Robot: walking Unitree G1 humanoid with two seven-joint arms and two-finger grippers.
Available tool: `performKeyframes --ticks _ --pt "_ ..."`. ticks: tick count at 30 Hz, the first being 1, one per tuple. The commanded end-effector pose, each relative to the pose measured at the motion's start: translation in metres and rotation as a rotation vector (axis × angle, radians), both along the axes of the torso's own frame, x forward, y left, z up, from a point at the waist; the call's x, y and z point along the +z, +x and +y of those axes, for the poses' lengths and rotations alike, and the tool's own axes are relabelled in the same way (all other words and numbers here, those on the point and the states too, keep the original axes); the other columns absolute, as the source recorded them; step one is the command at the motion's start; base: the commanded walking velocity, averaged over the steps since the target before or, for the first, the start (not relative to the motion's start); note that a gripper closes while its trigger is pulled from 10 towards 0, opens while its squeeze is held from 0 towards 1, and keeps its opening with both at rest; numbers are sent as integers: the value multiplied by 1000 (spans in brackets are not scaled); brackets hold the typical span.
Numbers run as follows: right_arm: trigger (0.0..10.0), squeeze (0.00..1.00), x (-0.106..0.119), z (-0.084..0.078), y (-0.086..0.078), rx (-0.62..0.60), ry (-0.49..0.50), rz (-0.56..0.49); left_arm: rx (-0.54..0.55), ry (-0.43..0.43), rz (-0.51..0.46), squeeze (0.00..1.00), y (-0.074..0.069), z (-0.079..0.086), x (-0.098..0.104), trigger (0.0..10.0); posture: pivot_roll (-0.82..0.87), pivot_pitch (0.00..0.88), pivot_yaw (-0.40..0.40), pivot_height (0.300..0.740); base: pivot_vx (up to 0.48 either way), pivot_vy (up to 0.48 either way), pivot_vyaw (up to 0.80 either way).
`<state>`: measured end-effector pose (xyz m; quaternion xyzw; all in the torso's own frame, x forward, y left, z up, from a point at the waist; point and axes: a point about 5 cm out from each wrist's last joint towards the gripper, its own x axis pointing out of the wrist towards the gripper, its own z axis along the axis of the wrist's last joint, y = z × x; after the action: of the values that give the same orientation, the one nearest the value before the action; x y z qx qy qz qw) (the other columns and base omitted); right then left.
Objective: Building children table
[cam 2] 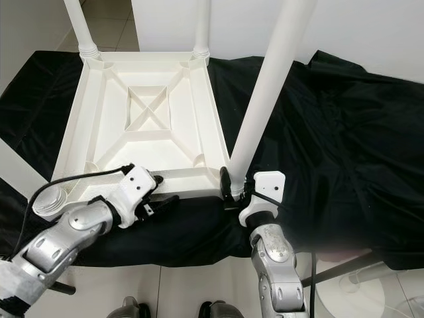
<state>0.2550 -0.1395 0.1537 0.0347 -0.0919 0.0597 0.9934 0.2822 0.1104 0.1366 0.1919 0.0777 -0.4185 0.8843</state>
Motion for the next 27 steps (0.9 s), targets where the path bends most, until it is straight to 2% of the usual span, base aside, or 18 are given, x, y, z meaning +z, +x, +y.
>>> performKeyframes --ticks 1,4,5,7,8,9,10,12,13,19,24,27 --pt "10000 0 0 -14 -1 -56 1 -12 156 104 117 0 5 33 -26 10000 -50 158 -46 740 0 0 0" --pt "10000 0 -1 -15 0 -62 0 -11 135 154 109 0 5 36 -29 10000 -50 160 -42 740 0 0 0" --pt "10000 0 0 -15 0 -70 3 -13 123 179 141 0 3 39 -33 9882 -57 163 -32 740 0 0 0" --pt "10000 0 0 -15 0 -70 3 -13 123 179 141 0 3 39 -33 9882 -57 163 -32 740 0 0 0" --pt "10000 0 0 -15 1 -76 5 -15 115 197 167 0 1 42 -36 8471 -56 165 -29 740 0 0 0" --pt "10000 0 0 -15 1 -76 5 -15 115 197 167 0 1 42 -36 8471 -56 165 -29 740 0 0 0" --pt "10000 0 0 -15 1 -79 6 -16 113 208 190 0 1 44 -39 2706 -58 166 -24 740 0 0 0" --pt "10000 0 0 -15 1 -79 6 -16 113 208 190 0 1 44 -39 2706 -58 166 -24 740 0 0 0" --pt "10000 0 0 -14 2 -81 9 -18 123 201 210 0 2 46 -39 0 -56 164 -23 740 0 0 0" --pt "10000 0 1 -15 5 -83 10 -24 167 205 203 0 7 52 -36 0 -57 151 -22 740 0 0 0" --pt "10000 0 7 -20 20 -74 -8 -41 179 216 186 0 8 53 -33 0 -53 147 -30 740 0 0 0" --pt "10000 0 9 -20 24 -59 -14 -45 180 214 189 0 7 53 -33 0 -53 148 -31 740 0 0 0"
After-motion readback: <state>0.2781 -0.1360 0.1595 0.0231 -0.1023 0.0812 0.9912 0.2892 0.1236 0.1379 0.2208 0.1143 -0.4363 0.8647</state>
